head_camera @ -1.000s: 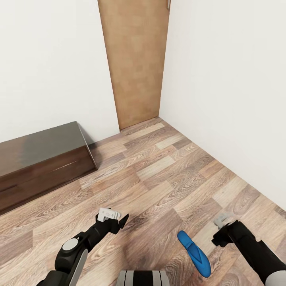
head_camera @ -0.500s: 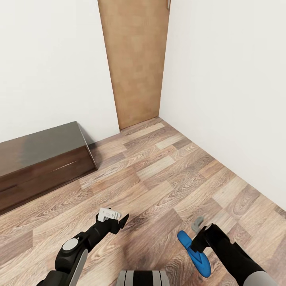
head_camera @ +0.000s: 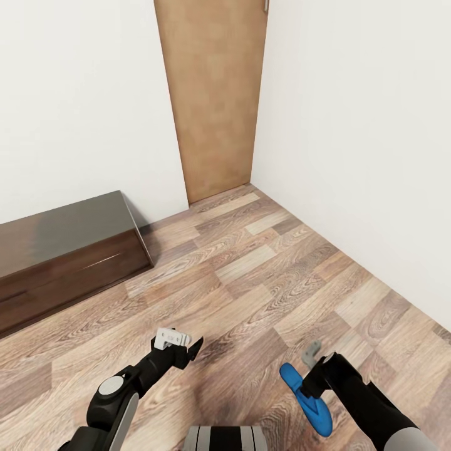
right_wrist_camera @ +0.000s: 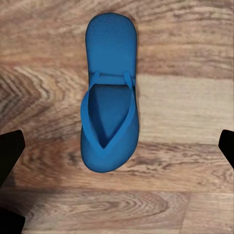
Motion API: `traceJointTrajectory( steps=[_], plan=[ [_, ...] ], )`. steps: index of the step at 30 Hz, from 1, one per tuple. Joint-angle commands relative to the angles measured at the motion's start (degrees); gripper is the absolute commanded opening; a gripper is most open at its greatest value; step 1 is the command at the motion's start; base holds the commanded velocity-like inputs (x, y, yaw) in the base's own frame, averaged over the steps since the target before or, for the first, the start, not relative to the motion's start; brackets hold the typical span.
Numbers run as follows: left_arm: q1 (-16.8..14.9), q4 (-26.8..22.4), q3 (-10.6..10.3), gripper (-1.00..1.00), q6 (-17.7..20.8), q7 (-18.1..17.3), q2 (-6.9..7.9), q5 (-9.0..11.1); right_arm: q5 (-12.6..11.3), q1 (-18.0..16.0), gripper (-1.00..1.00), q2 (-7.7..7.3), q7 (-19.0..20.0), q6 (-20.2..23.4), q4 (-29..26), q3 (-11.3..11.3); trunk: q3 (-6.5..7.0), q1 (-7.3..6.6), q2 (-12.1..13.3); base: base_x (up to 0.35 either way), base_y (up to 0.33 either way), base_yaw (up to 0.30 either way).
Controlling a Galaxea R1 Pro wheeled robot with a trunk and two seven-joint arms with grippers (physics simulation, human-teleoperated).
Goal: In the bedroom, move the book from the bed onto either nightstand, and place the two sandals side by side next to the bed.
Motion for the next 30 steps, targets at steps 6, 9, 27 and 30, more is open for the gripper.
traceJointTrajectory(
  steps=[6, 9, 27, 30],
  plan=[
    [-0.02, -0.07, 0.08, 1.0, 0.42, -0.17, -0.03, 0.14, 0.58, -0.02, 1.0, -0.07, 0.46, 0.14, -0.07, 0.17, -1.38, 0.14, -0.1, 0.0, 0.0, 0.0],
    [-0.02, -0.07, 0.06, 1.0, 0.42, -0.17, -0.03, 0.14, 0.58, -0.03, 1.0, -0.12, 0.46, 0.14, -0.02, 0.2, -2.04, 0.22, -0.14, 0.0, 0.0, 0.0],
    [-0.02, -0.07, 0.14, 1.0, 0.3, -0.16, 0.05, 0.14, 0.49, -0.02, 1.0, -0.16, 0.38, 0.13, 0.08, 0.23, -6.03, 0.68, -0.38, 0.0, 0.0, 0.0],
    [-0.02, -0.14, 0.18, 1.0, -1.18, 0.18, 0.06, 0.02, 0.49, -0.02, 1.0, -0.16, 0.37, 0.14, 0.07, 0.23, -6.48, 0.73, -0.41, 0.0, 0.0, 0.0]
  ],
)
